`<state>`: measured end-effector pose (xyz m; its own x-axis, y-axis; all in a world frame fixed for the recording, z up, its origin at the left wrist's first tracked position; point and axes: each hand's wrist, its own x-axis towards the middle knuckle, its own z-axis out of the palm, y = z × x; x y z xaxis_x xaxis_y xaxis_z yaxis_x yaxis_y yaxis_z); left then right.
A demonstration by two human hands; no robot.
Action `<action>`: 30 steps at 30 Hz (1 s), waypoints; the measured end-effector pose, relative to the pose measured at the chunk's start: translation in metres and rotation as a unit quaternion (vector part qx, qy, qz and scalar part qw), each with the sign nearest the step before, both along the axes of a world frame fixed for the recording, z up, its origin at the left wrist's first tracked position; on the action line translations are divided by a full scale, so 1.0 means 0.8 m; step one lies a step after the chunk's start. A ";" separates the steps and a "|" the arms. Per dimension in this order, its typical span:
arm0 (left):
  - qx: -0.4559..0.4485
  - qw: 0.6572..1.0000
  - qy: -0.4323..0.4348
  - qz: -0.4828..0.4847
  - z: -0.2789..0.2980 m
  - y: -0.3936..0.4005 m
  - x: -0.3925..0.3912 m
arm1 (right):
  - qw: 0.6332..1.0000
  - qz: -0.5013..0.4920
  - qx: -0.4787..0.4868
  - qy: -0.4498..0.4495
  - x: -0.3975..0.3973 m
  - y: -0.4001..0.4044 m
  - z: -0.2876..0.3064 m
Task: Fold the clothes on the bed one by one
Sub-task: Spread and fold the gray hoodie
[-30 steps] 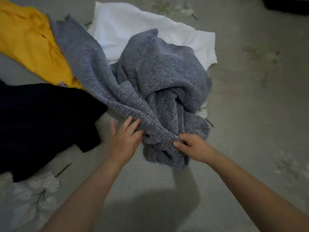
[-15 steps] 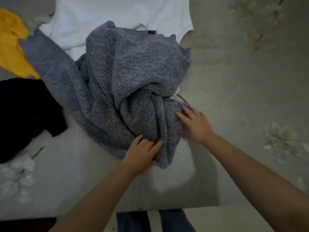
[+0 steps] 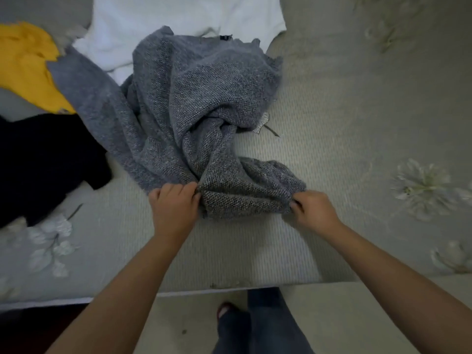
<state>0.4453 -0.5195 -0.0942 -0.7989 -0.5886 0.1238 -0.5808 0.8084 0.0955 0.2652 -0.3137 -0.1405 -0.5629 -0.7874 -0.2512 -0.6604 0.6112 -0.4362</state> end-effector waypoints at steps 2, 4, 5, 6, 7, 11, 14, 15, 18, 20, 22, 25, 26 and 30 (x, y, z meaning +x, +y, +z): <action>-0.014 1.000 0.012 -0.017 0.025 0.008 -0.001 | 0.998 -0.049 -0.029 0.007 0.006 0.012 0.029; -0.045 0.997 0.029 -0.052 0.063 0.012 -0.004 | 0.992 -0.113 -0.059 0.016 0.006 0.019 0.068; -0.068 0.994 0.038 -0.071 0.087 0.013 -0.004 | 0.987 -0.135 -0.080 0.026 0.005 0.021 0.093; -0.081 0.992 0.043 -0.084 0.110 0.012 -0.007 | 0.983 -0.152 -0.097 0.038 0.001 0.019 0.113; -0.096 0.989 0.057 -0.093 0.138 0.011 -0.008 | 0.977 -0.170 -0.117 0.052 -0.001 0.017 0.139; -0.173 0.961 0.176 -0.122 0.294 0.017 -0.001 | 0.938 -0.223 -0.233 0.128 0.007 0.011 0.295; -0.247 0.928 0.252 -0.120 0.417 0.027 0.012 | 0.900 -0.226 -0.321 0.189 0.022 0.007 0.420; -0.263 0.916 0.279 -0.117 0.453 0.032 0.016 | 0.886 -0.224 -0.348 0.207 0.029 0.005 0.458; -0.282 0.892 0.339 -0.100 0.540 0.042 0.031 | 0.859 -0.209 -0.398 0.245 0.046 -0.001 0.556; -0.277 0.884 0.371 -0.073 0.577 0.042 0.040 | 0.855 -0.188 -0.407 0.261 0.052 -0.009 0.605; -0.280 0.878 0.383 -0.062 0.597 0.036 0.047 | 0.853 -0.170 -0.415 0.265 0.055 -0.022 0.639; -0.347 0.881 0.317 -0.049 0.590 0.018 0.056 | 0.854 -0.135 -0.427 0.263 0.063 -0.053 0.653; -0.366 0.882 0.293 -0.039 0.579 0.011 0.057 | 0.857 -0.121 -0.428 0.261 0.065 -0.067 0.648; -0.382 0.896 0.226 -0.030 0.513 -0.021 0.043 | 0.867 -0.100 -0.412 0.262 0.061 -0.121 0.604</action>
